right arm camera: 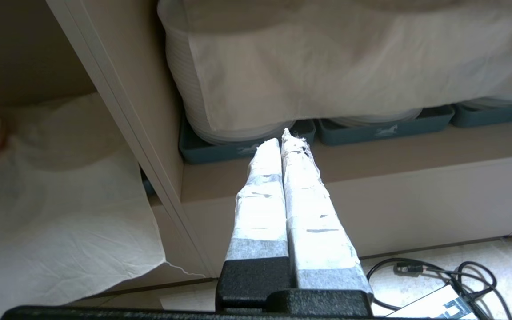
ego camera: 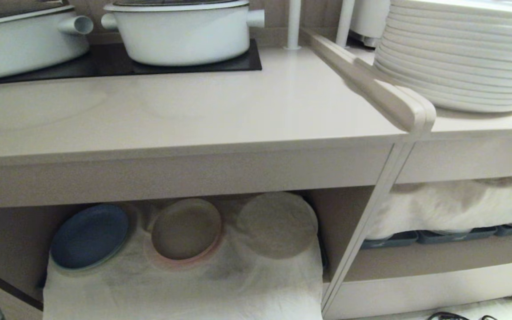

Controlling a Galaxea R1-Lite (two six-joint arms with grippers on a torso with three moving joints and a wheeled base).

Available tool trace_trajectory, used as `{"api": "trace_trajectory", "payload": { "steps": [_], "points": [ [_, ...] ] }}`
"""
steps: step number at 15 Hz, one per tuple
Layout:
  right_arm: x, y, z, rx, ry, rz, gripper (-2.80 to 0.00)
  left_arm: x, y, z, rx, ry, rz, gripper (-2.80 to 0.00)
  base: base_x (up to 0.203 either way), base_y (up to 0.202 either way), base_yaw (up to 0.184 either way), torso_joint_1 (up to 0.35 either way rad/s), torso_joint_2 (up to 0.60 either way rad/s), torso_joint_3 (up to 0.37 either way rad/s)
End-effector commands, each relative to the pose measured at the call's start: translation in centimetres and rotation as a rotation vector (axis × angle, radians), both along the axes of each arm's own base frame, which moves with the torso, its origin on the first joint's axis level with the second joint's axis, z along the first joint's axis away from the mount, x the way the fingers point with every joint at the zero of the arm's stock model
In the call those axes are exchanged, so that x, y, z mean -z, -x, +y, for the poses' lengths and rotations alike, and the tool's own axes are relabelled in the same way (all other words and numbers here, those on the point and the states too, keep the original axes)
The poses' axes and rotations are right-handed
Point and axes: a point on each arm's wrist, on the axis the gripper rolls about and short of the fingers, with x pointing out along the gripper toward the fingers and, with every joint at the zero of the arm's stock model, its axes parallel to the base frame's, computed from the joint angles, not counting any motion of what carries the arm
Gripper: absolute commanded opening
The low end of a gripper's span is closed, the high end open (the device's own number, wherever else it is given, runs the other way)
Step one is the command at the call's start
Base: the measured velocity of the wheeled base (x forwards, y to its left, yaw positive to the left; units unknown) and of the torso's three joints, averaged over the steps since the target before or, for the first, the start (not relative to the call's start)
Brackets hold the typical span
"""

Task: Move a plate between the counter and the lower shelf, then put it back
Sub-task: Put the plate in the cupboard

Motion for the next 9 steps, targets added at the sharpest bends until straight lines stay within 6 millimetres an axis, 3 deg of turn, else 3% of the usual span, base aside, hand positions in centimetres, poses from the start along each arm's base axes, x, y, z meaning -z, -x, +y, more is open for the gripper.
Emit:
{"api": "trace_trajectory", "payload": {
  "steps": [1,9],
  "points": [
    [-0.01,-0.01,0.00,0.001,-0.001,0.001,-2.80,0.03,0.18,-0.01,-0.001,0.002,0.002,-2.80,0.000,0.000,0.000,-0.185,0.47,0.298],
    [0.00,0.00,0.00,0.000,0.000,0.000,-2.80,0.02,0.24,-0.01,-0.003,0.004,0.001,-2.80,0.000,0.000,0.000,-0.154,0.46,0.303]
  ]
}}
